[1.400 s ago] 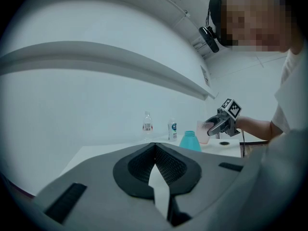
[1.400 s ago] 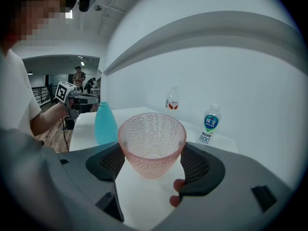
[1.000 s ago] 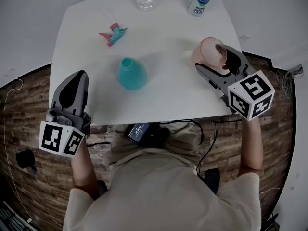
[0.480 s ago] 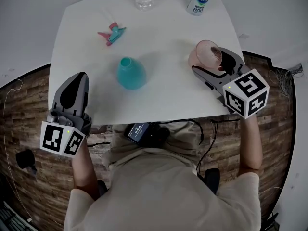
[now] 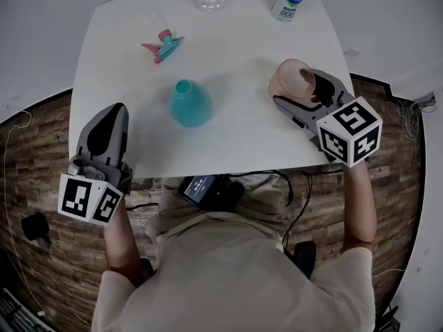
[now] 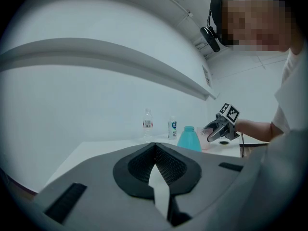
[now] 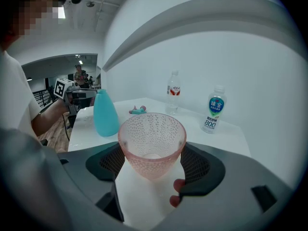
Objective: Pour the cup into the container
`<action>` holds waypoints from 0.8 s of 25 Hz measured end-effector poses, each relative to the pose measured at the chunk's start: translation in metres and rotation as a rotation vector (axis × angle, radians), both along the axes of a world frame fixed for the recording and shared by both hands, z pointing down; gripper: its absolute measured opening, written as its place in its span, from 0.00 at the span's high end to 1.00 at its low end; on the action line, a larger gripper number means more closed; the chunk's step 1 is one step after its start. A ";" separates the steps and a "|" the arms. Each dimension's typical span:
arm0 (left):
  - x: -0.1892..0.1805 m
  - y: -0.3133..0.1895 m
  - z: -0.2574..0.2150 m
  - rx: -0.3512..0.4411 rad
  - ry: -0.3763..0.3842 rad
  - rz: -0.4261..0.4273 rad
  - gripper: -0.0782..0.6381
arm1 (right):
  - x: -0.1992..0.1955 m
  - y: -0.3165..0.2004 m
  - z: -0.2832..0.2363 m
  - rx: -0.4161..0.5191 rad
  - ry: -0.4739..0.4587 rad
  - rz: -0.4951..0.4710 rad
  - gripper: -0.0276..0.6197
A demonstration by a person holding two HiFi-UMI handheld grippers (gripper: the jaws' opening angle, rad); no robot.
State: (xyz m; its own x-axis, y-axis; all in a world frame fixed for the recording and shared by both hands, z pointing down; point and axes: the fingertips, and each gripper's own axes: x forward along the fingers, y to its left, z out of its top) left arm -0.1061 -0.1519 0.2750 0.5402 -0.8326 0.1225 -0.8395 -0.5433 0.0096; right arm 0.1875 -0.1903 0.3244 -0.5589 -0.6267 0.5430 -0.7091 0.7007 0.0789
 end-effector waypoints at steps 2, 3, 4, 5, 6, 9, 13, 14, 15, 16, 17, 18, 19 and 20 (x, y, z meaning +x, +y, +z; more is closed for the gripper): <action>-0.001 0.000 0.001 -0.002 0.002 -0.001 0.88 | -0.001 0.000 0.003 -0.008 0.000 -0.003 0.39; -0.001 0.000 0.002 -0.002 0.003 -0.002 0.88 | -0.002 -0.001 0.004 -0.011 0.000 -0.004 0.39; -0.001 0.000 0.002 -0.003 0.003 -0.002 0.88 | -0.003 -0.001 0.005 -0.014 0.001 -0.005 0.39; -0.002 0.000 0.003 -0.003 0.004 -0.002 0.88 | -0.003 -0.001 0.006 -0.016 0.001 -0.006 0.39; -0.002 0.000 0.003 -0.004 0.004 -0.003 0.88 | -0.003 -0.001 0.007 -0.018 0.001 -0.007 0.39; -0.002 -0.001 0.005 -0.007 0.006 -0.005 0.88 | -0.004 -0.002 0.010 -0.026 -0.001 -0.008 0.39; -0.003 -0.003 0.007 -0.012 0.008 -0.006 0.88 | -0.005 -0.004 0.012 -0.034 -0.007 -0.009 0.39; -0.003 -0.002 0.008 -0.013 0.008 -0.007 0.88 | -0.006 -0.004 0.012 -0.034 -0.007 -0.009 0.39; -0.004 -0.002 0.008 -0.014 0.008 -0.007 0.88 | -0.006 -0.005 0.012 -0.034 -0.008 -0.009 0.39; -0.004 -0.002 0.009 -0.015 0.009 -0.007 0.88 | -0.006 -0.005 0.012 -0.035 -0.010 -0.008 0.39; -0.004 -0.002 0.009 -0.016 0.009 -0.007 0.88 | -0.007 -0.006 0.013 -0.035 -0.011 -0.008 0.39; -0.004 -0.003 0.010 -0.017 0.010 -0.007 0.88 | -0.007 -0.006 0.013 -0.036 -0.013 -0.008 0.39; -0.004 -0.003 0.010 -0.018 0.011 -0.007 0.88 | -0.007 -0.006 0.013 -0.037 -0.015 -0.007 0.39; -0.004 -0.003 0.010 -0.019 0.011 -0.007 0.88 | -0.007 -0.006 0.013 -0.037 -0.016 -0.007 0.39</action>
